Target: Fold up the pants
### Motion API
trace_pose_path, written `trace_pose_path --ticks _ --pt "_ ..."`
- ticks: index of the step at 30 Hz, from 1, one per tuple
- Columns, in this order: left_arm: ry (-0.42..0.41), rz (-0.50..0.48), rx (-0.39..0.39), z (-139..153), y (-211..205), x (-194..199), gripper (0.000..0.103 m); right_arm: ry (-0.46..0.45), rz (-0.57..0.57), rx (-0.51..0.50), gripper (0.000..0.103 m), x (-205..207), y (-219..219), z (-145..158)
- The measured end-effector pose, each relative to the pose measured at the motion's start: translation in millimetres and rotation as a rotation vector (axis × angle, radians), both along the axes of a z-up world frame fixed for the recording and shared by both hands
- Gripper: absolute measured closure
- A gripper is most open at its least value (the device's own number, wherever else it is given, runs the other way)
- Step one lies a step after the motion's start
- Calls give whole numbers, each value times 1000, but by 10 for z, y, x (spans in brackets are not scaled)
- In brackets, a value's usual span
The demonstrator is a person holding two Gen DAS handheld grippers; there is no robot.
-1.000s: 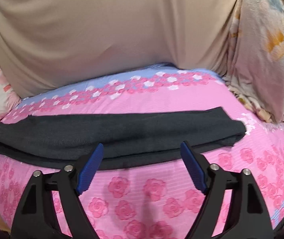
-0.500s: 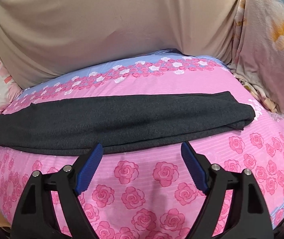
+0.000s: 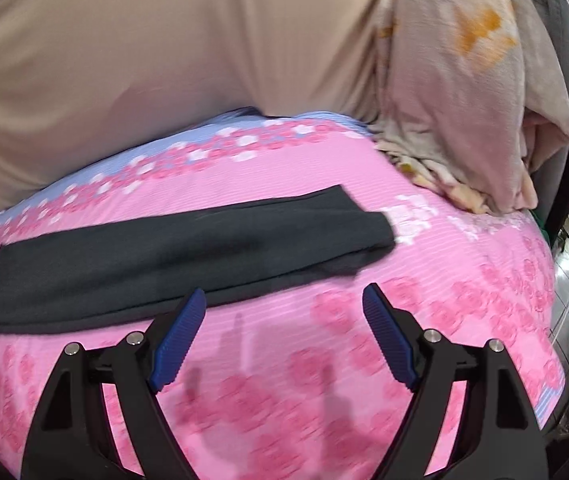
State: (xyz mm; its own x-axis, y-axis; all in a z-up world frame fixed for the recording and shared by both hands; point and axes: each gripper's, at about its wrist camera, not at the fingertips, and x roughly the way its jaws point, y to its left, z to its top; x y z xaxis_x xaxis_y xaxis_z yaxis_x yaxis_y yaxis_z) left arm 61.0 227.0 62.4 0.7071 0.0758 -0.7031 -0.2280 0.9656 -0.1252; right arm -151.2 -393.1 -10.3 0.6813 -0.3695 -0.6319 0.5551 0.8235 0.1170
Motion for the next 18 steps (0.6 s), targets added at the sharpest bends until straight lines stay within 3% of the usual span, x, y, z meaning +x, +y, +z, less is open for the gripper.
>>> trace_pose_path --ticks 2,5,6,7,9,12,15,17,18 --pt "-1 -58 43 -4 -326 2 44 1 -13 31 25 73 -331 -32" --pt "41 -151 29 -130 -710 81 44 8 -38 77 26 161 -675 -70" --pt "62 -169 18 -146 -786 78 44 10 -41 95 40 179 -758 -85" --pt "82 -184 -5 -204 -856 105 44 11 -25 122 67 219 -832 -102" --pt "117 -206 -37 -294 -971 167 44 35 28 149 103 337 -868 -118" --pt "138 -197 -21 -374 -1107 190 44 24 83 9 103 459 -672 140" --pt "152 -183 -2 -429 -1182 198 44 -154 47 -145 103 168 -475 758" --pt "155 -185 7 -450 -1195 191 44 -170 28 -139 101 57 -531 834" --pt "155 -189 6 -455 -1200 180 44 -128 35 -118 84 70 -591 761"
